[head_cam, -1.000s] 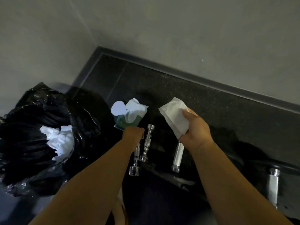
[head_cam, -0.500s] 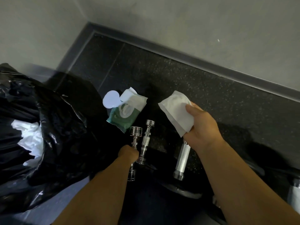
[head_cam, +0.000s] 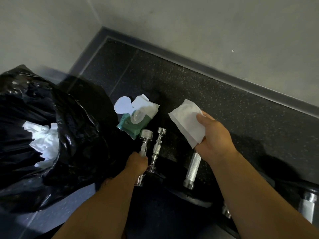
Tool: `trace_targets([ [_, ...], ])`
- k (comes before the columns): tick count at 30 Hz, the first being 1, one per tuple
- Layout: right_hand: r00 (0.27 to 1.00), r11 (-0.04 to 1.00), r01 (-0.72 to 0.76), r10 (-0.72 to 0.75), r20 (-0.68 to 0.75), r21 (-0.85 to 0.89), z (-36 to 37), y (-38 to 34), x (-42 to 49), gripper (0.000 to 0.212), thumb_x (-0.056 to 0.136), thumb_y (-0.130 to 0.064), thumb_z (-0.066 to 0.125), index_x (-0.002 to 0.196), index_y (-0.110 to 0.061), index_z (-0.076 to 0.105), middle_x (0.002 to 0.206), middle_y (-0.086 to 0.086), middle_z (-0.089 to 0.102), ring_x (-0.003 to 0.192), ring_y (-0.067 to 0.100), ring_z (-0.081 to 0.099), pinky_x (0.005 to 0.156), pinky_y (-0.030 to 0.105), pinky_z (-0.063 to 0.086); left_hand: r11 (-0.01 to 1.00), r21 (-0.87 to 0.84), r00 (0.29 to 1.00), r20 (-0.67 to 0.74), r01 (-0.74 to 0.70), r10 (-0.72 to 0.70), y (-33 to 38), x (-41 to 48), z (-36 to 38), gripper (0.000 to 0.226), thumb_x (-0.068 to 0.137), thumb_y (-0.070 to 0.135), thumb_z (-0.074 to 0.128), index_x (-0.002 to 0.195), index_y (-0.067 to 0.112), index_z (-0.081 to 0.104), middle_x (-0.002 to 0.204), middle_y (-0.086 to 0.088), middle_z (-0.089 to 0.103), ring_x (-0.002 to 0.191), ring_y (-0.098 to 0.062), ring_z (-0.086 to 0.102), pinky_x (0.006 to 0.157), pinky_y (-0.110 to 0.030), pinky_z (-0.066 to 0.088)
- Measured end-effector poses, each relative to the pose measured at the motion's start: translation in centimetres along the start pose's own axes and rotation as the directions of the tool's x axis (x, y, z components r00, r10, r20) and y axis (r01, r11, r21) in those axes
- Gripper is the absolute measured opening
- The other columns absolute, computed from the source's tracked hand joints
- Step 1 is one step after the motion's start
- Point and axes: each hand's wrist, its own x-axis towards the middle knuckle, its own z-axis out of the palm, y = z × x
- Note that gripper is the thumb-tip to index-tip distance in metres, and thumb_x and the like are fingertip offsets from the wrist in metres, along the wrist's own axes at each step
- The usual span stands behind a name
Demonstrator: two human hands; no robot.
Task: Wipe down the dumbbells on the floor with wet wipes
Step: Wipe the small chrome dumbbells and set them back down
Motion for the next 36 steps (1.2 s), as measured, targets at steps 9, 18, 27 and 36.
trace_targets([
  [9, 0.999, 0.998, 0.038, -0.040, -0.036, -0.043, 1.0, -1.4, -6.8, 0.026, 0.094, -0.021, 0.054, 0.117, -0.021, 0.065, 0.120, 0.011, 0.063, 0.109, 0.034, 0.059, 0.093, 0.048, 0.049, 0.978, -0.060, 0.980, 0.021, -0.199, 0.200, 3.5, -6.5, -5.0, 0.030, 0.094, 0.027, 0.052, 0.100, -0.002, 0.058, 0.080, -0.008, 0.056, 0.059, -0.011, 0.049, 0.047, -0.022, 0.037],
  [18, 0.999, 0.998, 0.025, -0.027, -0.033, -0.065, 0.7, -4.9, -16.0, 0.011, 0.093, -0.016, 0.057, 0.091, -0.022, 0.066, 0.091, 0.008, 0.061, 0.079, 0.027, 0.058, 0.059, 0.037, 0.047, 0.840, -0.323, 0.888, -0.002, -0.436, 0.460, 7.6, -18.6, -10.6, 0.018, 0.089, 0.021, 0.059, 0.079, 0.007, 0.056, 0.066, -0.006, 0.052, 0.058, -0.015, 0.049, 0.056, -0.026, 0.041],
  [27, 0.996, 0.980, 0.028, -0.045, -0.079, -0.197, 2.3, -6.4, -21.4, 0.018, 0.088, -0.013, 0.061, 0.105, -0.013, 0.066, 0.113, 0.016, 0.064, 0.103, 0.037, 0.061, 0.092, 0.054, 0.050, 0.690, -0.556, 0.719, 0.218, -0.464, 0.660, 7.8, -30.4, -15.5, 0.007, 0.089, 0.007, 0.058, 0.083, 0.004, 0.055, 0.068, -0.011, 0.045, 0.056, -0.016, 0.047, 0.052, -0.026, 0.041],
  [36, 0.953, 0.994, -0.032, -0.002, 0.303, 0.106, 4.9, -7.8, -26.6, 0.022, 0.079, -0.014, 0.042, 0.088, -0.004, 0.059, 0.077, 0.010, 0.051, 0.071, 0.023, 0.049, 0.074, 0.038, 0.044, 0.573, -0.437, 0.647, -0.030, -0.694, 0.761, 7.4, -32.4, -14.5, 0.009, 0.084, 0.007, 0.065, 0.075, 0.007, 0.064, 0.060, -0.001, 0.055, 0.058, -0.014, 0.050, 0.061, -0.034, 0.046],
])
